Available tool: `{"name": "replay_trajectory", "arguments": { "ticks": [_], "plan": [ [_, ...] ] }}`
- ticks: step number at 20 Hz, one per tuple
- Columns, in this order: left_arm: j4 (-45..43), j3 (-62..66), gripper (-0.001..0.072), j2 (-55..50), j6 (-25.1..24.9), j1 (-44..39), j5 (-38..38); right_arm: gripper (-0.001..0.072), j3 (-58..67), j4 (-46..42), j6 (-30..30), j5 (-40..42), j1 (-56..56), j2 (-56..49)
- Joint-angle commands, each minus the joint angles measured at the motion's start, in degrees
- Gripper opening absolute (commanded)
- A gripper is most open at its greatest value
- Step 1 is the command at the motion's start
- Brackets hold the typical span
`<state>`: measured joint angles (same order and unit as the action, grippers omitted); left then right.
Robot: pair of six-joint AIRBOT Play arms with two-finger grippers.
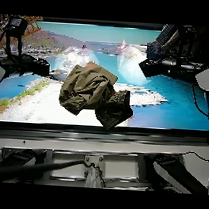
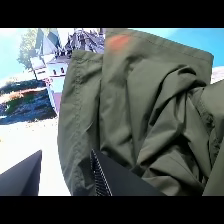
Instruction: Fold the clothes and pants, and hang the long-sleeved shirts on hangers.
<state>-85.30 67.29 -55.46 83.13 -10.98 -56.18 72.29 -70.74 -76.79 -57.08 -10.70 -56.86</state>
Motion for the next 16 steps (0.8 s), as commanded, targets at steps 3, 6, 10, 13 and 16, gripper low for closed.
{"name": "replay_trajectory", "arguments": {
  "ticks": [3,6,10,13,16],
  "plan": [
    [0.0,0.1,0.0338,-0.4,0.0,0.0,3.3,0.0569,0.0,0.3,0.0,4.7,-0.1,0.0],
    [0.3,0.1,0.0338,-1.6,0.2,-0.1,7.7,0.0569,0.0,0.5,0.0,6.1,-0.1,0.0],
    [11.9,0.0,0.0338,-3.6,-2.6,-0.9,4.7,0.0569,0.0,0.4,0.0,8.2,-0.1,-0.1],
    [23.6,0.1,0.0461,-7.1,-18.7,-6.7,-1.5,0.0569,0.0,0.6,0.0,8.6,-0.1,-0.1],
    [25.8,0.1,0.0579,-11.8,-19.5,-15.4,1.1,0.0569,0.0,1.7,-0.1,8.4,-0.1,0.0]
  ]
}}
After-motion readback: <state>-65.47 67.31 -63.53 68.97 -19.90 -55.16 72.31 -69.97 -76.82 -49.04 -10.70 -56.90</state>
